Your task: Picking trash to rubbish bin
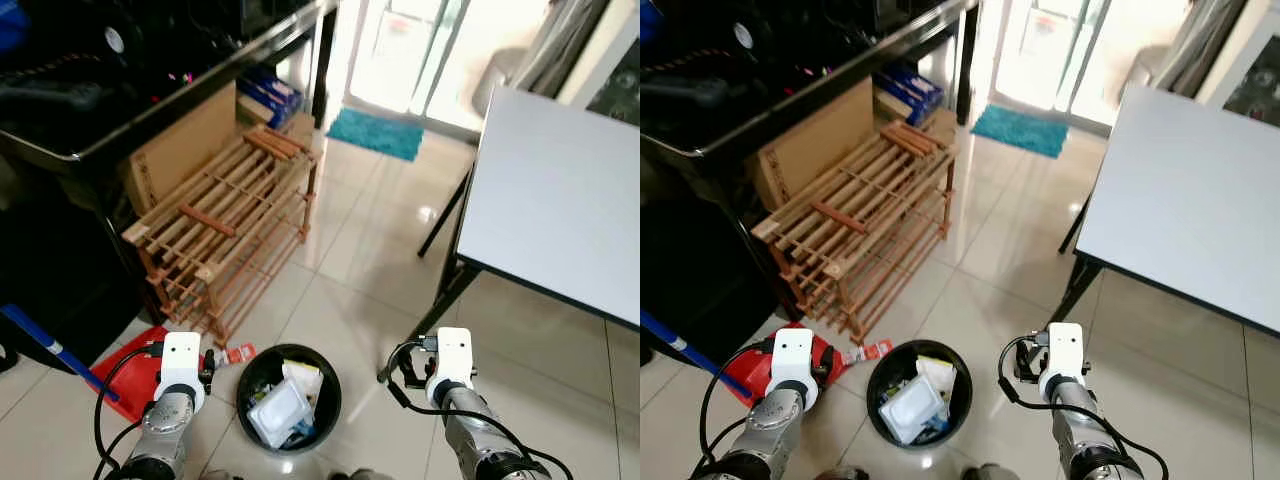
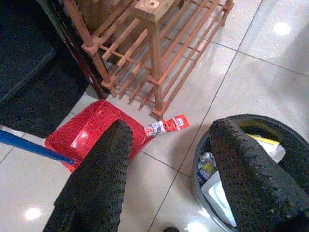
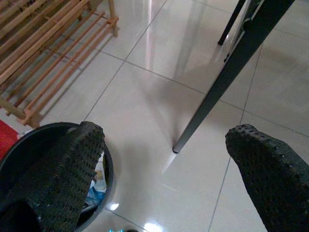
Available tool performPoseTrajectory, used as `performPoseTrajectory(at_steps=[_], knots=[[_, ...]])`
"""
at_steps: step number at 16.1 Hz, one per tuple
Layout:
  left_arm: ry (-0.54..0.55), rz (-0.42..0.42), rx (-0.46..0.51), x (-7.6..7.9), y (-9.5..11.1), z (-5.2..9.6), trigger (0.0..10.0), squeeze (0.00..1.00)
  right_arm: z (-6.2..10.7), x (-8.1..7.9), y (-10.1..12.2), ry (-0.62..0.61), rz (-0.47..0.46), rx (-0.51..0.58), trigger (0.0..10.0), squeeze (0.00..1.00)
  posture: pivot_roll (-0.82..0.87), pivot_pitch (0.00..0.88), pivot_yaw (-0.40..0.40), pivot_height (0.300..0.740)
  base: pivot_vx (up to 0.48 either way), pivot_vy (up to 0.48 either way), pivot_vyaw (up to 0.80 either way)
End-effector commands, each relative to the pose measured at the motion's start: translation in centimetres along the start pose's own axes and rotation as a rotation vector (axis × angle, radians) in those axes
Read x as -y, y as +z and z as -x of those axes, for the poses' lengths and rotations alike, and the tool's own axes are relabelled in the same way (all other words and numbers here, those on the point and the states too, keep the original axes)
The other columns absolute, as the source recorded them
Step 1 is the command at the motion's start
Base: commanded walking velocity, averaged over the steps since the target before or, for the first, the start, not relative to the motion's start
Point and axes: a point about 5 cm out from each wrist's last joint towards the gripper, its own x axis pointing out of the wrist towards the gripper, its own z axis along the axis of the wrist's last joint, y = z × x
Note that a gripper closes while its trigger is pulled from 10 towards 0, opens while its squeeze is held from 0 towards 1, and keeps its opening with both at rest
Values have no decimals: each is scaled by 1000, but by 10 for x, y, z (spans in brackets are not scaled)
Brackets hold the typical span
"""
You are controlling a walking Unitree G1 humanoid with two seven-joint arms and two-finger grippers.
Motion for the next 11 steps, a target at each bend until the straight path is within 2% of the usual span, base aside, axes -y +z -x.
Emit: performPoseTrajectory(at_steps=[1, 3, 6, 8, 11], knots=[[4, 8, -18, 4, -3, 0, 10000, 0, 0, 5, -2, -23, -1, -17, 10000, 0, -5, 5, -102, 740, 0, 0, 0], [-3, 5, -17, 5, -3, 0, 10000, 0, 0, 5, -2, -26, -1, -18, 10000, 0, -5, 0, -101, 740, 0, 0, 0], [-14, -11, -13, 8, -3, 1, 10000, 0, 0, 5, -3, -30, -10, -29, 10000, 0, -8, 0, -100, 740, 0, 0, -706], [-17, -16, -8, 9, -1, 0, 10000, 0, 0, 7, -2, -35, -8, -22, 10000, 0, -12, 14, -98, 740, 0, 0, 0], [-13, -11, -5, 9, 1, -1, 10000, 0, 0, 9, -1, -42, -8, -16, 10000, 0, -14, 34, -101, 740, 0, -331, 0]])
